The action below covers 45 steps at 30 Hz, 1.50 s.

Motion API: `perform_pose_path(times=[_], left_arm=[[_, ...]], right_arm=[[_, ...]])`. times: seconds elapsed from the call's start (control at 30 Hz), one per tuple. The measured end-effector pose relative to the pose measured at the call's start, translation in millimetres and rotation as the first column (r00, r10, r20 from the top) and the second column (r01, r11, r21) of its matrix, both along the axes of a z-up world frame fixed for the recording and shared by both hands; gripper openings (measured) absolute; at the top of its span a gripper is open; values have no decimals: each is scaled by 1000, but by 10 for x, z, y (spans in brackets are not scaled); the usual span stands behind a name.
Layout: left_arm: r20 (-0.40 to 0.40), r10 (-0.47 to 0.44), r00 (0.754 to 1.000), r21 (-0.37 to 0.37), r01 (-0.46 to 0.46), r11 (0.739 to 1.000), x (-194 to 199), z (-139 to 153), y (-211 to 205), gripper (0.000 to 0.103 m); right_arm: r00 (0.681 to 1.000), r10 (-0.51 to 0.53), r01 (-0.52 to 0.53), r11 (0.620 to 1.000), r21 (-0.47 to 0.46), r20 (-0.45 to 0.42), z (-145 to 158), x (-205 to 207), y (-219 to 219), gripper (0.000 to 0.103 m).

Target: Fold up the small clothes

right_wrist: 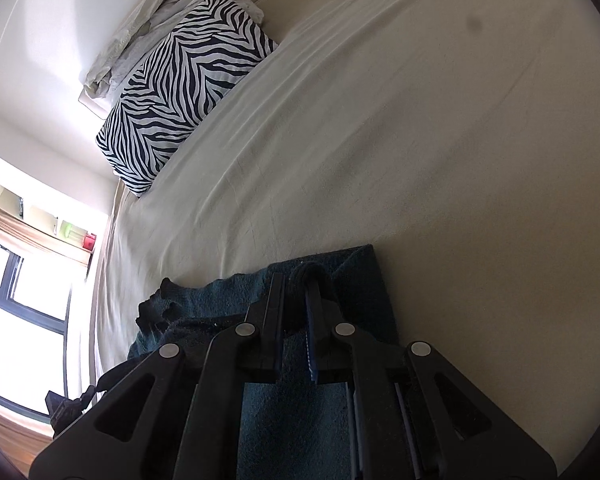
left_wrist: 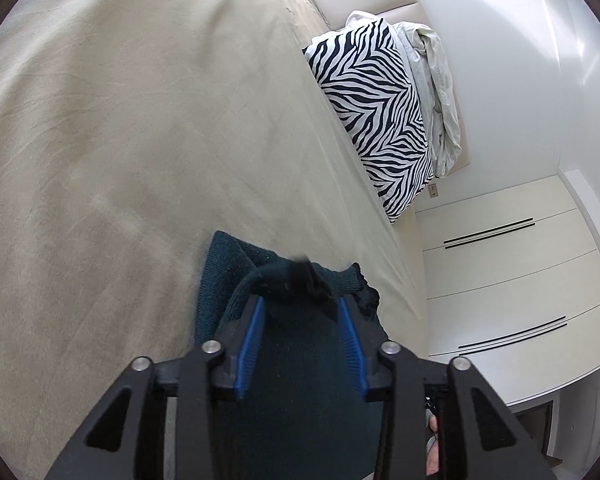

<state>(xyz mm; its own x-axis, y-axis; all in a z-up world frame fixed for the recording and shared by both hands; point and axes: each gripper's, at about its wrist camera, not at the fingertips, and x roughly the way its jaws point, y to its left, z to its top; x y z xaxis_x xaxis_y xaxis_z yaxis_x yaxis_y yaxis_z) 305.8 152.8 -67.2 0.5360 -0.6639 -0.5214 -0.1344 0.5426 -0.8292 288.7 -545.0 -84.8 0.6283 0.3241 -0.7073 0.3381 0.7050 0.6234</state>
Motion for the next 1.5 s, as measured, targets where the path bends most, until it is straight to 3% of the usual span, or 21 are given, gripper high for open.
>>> perform_pose_path(times=[0.07, 0.13, 0.17, 0.2, 0.37, 0.53, 0.63, 0.9, 1.2, 1.4, 1.5], left_arm=[[20, 1, 1000, -2, -1, 1000, -43, 29, 21, 60], [27, 6, 1000, 13, -6, 1000, -107, 78, 52, 62], [36, 8, 999, 17, -8, 1000, -147, 108, 67, 64], [45, 7, 999, 21, -8, 1000, -195, 139, 80, 64], [71, 13, 997, 48, -17, 999, -543, 216, 117, 64], [60, -22, 998, 102, 16, 995, -971, 125, 63, 64], [54, -24, 998, 107, 18, 994, -1175, 74, 39, 64], [57, -47, 997, 193, 35, 981, -1398, 8, -58, 64], [55, -88, 995, 292, 68, 954, -1422, -44, -199, 56], [42, -95, 995, 320, 76, 944, -1427, -63, -202, 46], [38, -92, 995, 321, 75, 944, -1428, -69, -198, 46]], right_arm=[[1000, -16, 16, 1000, 13, 17, -19, -57, -36, 17], [998, -44, 45, 999, -22, 34, 33, -140, -81, 34], [997, -68, 70, 997, -32, 46, 72, -200, -118, 54], [993, -94, 96, 995, -31, 66, 102, -251, -153, 60], [994, -58, 62, 997, -40, 94, 297, -504, -202, 60], [991, 106, -87, 972, -219, 76, 455, -844, 99, 58], [988, 145, -125, 948, -293, 47, 470, -1041, 197, 58], [989, 147, -139, 952, -274, 9, 339, -1497, 150, 54], [978, 210, -201, 929, -311, -6, 349, -1653, 281, 46], [977, 211, -208, 917, -340, -28, 296, -1674, 294, 23], [983, 180, -183, 930, -318, -37, 250, -1691, 206, 22]])
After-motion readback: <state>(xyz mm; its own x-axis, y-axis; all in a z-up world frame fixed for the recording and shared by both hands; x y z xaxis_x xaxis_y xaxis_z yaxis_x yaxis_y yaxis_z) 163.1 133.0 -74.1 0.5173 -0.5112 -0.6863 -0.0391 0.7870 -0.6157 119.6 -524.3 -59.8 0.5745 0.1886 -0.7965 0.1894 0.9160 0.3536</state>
